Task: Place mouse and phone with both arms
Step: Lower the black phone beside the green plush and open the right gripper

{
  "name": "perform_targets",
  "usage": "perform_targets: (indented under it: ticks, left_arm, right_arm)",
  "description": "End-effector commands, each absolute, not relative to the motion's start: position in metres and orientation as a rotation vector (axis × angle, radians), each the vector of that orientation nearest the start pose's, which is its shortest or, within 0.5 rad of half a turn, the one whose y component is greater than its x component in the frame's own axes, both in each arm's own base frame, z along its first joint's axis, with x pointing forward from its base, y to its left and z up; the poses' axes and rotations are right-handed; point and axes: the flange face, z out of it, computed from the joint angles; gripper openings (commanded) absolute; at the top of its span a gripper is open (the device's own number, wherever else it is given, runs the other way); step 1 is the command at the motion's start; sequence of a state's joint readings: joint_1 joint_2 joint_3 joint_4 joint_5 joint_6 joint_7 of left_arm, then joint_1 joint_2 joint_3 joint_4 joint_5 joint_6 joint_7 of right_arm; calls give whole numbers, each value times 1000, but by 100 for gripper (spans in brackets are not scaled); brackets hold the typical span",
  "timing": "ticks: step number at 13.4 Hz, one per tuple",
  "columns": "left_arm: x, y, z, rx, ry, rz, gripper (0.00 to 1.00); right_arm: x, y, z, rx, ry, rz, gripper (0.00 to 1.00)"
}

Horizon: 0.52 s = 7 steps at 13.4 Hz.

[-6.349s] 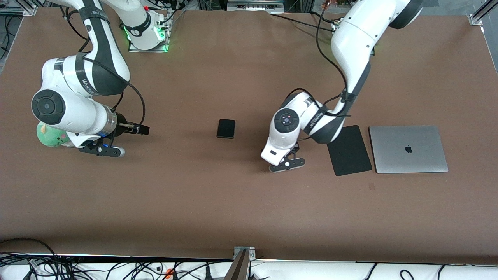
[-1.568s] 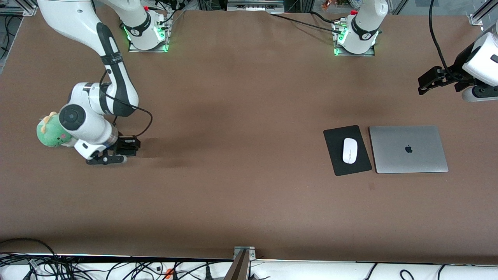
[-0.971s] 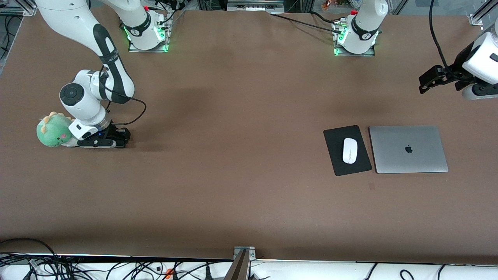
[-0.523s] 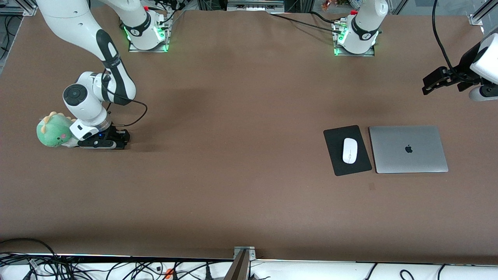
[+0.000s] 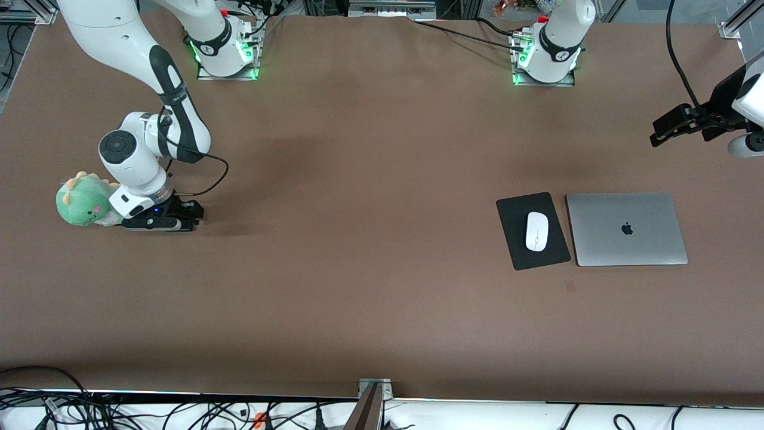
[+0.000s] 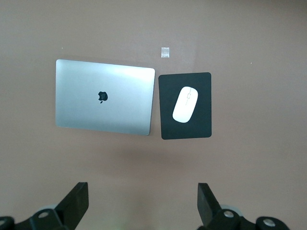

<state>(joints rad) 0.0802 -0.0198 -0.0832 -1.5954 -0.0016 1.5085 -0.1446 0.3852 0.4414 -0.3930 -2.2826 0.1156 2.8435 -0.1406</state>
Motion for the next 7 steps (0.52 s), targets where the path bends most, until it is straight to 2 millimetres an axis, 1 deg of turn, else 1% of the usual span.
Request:
perform_targets:
  ticks: [1, 3, 4, 5, 6, 7]
  left_arm:
    - [541, 0, 621, -3151, -202, 106, 100]
    - [543, -1, 620, -3146, -209, 103, 100]
    - [544, 0, 624, -3144, -212, 89, 100]
    - [548, 0, 624, -3148, -217, 86, 100]
    - [551, 1, 624, -3150, -221, 84, 100]
    - [555, 0, 620, -3152, -219, 94, 100]
  right_arm:
    - [562, -9, 224, -3212, -130, -174, 100]
    - [575, -7, 252, -3189, -122, -114, 100]
    - [580, -6, 270, -3174, -118, -100, 100]
    - [585, -4, 288, -3160, -118, -88, 100]
    - [588, -2, 309, -3143, -116, -72, 100]
    - [591, -2, 336, -3123, -113, -46, 100]
